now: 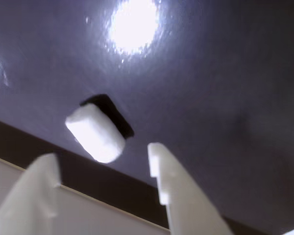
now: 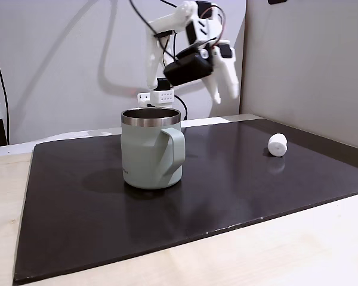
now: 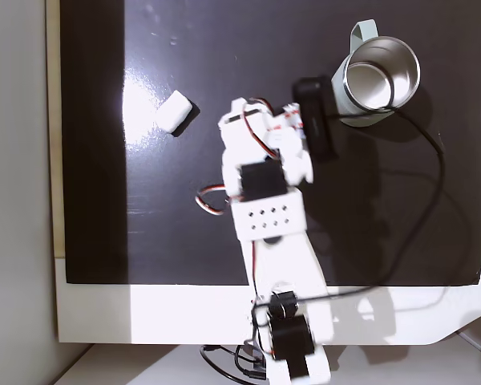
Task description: Grasp a gauze and put it in the cup.
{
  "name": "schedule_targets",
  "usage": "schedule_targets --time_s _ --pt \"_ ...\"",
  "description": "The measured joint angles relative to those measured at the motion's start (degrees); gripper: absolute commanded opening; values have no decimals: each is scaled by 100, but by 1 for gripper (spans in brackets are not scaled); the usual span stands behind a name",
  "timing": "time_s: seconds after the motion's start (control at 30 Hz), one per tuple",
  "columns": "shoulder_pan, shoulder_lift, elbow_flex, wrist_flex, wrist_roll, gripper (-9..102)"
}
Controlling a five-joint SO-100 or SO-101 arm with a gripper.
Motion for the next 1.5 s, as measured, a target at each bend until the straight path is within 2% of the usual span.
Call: schedule_targets --time_s 0.37,0.57,0.67,1.27,1.37,1.5 --pt "-554 -2725 -2892 1116 -88 34" --pt "-606 -5019 -6038 2461 -202 36" --pt "-765 -5669 -7084 2619 -316 36" --pt "-1459 -7541 -9026 2672 -571 34" --pt "-1617 -7796 -9220 2672 -589 30" --pt "-1600 -7945 -9413 2672 -589 19"
